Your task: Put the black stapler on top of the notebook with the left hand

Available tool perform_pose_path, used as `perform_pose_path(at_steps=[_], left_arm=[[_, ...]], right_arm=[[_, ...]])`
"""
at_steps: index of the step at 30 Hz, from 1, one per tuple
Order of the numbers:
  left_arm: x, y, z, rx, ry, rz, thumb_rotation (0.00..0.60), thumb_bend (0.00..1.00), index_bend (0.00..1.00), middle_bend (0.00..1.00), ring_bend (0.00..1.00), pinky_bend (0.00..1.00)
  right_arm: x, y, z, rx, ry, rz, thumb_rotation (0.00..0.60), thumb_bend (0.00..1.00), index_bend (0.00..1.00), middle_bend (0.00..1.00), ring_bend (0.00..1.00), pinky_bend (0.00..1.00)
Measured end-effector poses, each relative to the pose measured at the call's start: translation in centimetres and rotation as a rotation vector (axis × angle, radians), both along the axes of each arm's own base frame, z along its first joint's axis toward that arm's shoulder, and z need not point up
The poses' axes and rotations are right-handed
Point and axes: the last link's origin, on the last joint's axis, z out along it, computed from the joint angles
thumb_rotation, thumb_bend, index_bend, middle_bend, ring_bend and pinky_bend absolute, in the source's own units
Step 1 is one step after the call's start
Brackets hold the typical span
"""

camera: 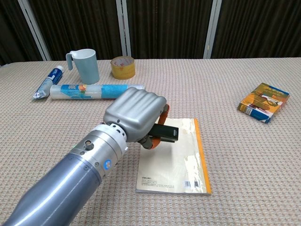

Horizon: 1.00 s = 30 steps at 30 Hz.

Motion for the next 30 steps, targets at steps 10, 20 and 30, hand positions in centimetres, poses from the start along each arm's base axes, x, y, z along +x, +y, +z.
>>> perform_pose_path(at_steps=[10,20,30], left_arm=[[1.4,1.0,-2.6,-0.024,0.021,-0.002,0.600,0.38,0.64,0.57,0.50,0.58],[3.1,1.9,-3.4,-0.045,-0.029,-0.049,0.600,0.38,0.64,0.57,0.49,0.58],[3.1,2.4,-4.3,-0.080,-0.014,-0.048,0.600,0.37,0.64,0.56,0.49,0.58]], right_arm=[[-0.2,-0.1,0.5,-0.008,-0.017,-0.002,0.600,0.07,0.00,0.00,0.00,0.00],[-0.4,-0.8,0.3,0.003,-0.014,-0.022,0.600,0.07,0.00,0.00,0.00,0.00],[-0.6,-1.3,0.5,-0.003,-0.017,-0.039,0.600,0.07,0.00,0.00,0.00,0.00]])
